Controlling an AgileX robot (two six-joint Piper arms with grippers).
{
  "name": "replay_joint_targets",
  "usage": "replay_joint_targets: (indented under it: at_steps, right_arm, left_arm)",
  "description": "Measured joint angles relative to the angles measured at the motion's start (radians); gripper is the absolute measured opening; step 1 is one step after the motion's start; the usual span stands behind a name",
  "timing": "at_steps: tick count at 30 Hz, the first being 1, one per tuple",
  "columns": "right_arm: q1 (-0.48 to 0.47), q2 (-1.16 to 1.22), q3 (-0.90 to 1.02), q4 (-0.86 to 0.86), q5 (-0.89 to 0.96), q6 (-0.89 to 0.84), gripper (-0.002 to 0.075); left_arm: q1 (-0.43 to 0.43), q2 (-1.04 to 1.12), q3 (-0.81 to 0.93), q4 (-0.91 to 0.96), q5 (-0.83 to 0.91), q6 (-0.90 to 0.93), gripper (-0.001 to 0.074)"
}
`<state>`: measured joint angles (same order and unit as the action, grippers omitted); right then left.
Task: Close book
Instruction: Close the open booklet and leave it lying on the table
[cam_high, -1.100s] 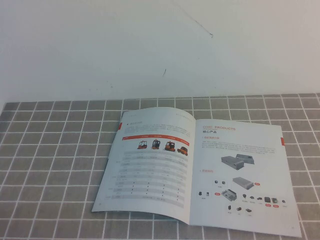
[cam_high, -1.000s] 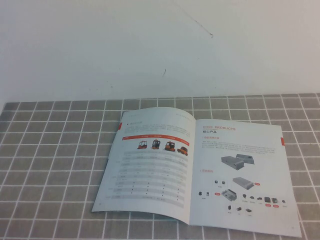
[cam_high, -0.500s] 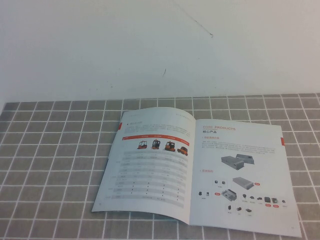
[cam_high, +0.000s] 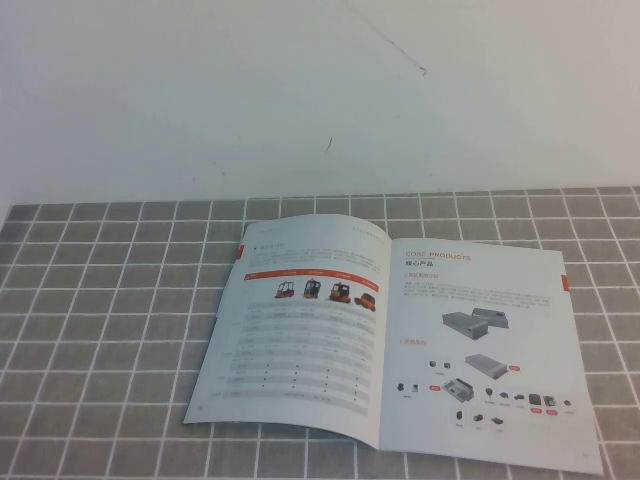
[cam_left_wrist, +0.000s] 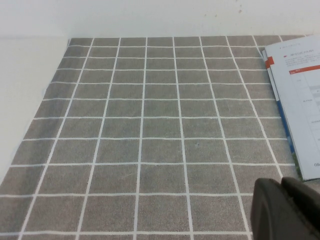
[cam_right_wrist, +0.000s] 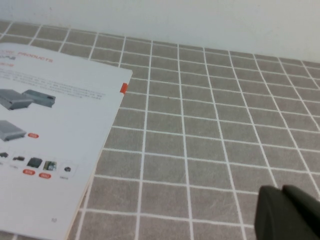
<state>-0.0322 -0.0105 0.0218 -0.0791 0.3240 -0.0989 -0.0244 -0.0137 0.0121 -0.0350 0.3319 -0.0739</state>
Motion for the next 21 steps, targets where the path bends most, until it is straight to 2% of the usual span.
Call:
replay_joint_targets:
  at_steps: [9,18,21]
  right_arm:
    - [0.0,0.0,0.006,0.0,-0.227,0.0,-0.0001]
    - [0.0,0.0,0.006,-0.002,-0.616,-0.165,-0.0001]
    - [0.0,0.0,0.006,-0.002,-0.741,-0.16,-0.0001]
  left_arm:
    - [0.0,0.0,0.009,0.009,-0.154,0.0,-0.0002]
    - [0.0,0.0,0.009,0.011,-0.678,-0.002,-0.0002]
    - [0.0,0.0,0.009,0.011,-0.872,-0.002,-0.0002]
